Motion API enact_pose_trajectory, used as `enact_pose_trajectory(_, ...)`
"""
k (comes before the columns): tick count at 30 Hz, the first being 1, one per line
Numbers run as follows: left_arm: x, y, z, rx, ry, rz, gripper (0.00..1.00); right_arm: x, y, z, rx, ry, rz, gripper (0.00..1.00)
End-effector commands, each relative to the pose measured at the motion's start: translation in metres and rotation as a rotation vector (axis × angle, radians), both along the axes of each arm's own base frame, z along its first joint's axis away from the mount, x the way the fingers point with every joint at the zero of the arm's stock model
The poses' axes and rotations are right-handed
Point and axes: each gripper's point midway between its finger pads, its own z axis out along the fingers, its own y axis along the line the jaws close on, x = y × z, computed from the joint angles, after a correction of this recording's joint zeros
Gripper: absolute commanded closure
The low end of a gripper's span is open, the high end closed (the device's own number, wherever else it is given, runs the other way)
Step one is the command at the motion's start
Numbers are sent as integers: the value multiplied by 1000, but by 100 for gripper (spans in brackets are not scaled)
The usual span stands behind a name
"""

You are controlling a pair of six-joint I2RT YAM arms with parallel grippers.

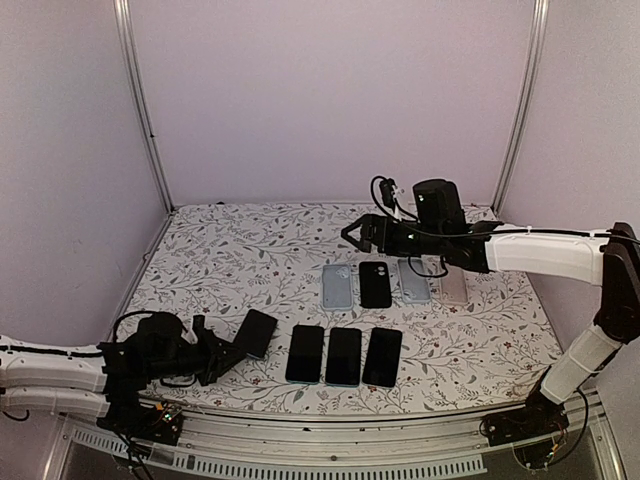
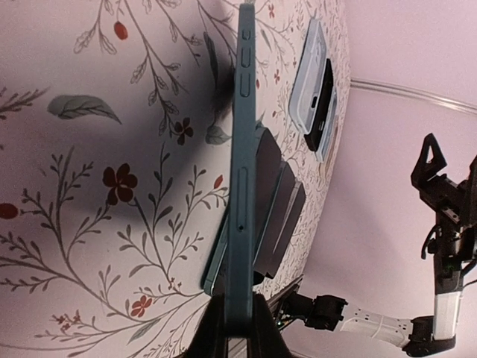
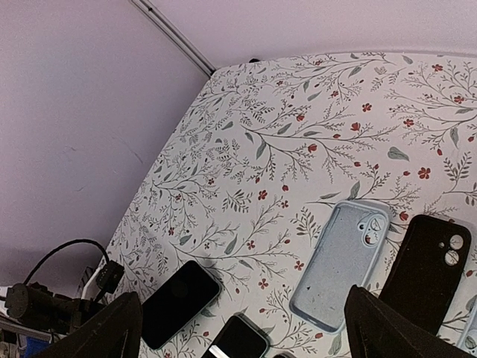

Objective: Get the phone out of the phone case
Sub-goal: Place the phone case at the center of the board.

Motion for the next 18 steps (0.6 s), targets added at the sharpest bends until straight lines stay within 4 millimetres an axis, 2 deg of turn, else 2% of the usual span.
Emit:
enact_pose_trajectory(1, -10, 1, -11, -15, 82, 33, 90, -4, 0, 15, 19, -52, 12, 3)
enact_pose_trajectory(4, -20, 2, -18, -23, 136, 33, 84, -4, 0, 13, 18, -50, 13, 3)
enact_pose_trajectory(7, -23, 7, -23, -4, 161, 63, 81, -5, 0, 11, 19, -47, 14, 3)
enact_pose_trajectory(10, -26, 7, -26, -8, 176, 63, 73, -6, -1, 9, 21, -43, 13, 3)
enact_pose_trajectory(18, -33, 4, -26, 11, 199, 36, 71, -5, 1, 7, 23, -41, 18, 3)
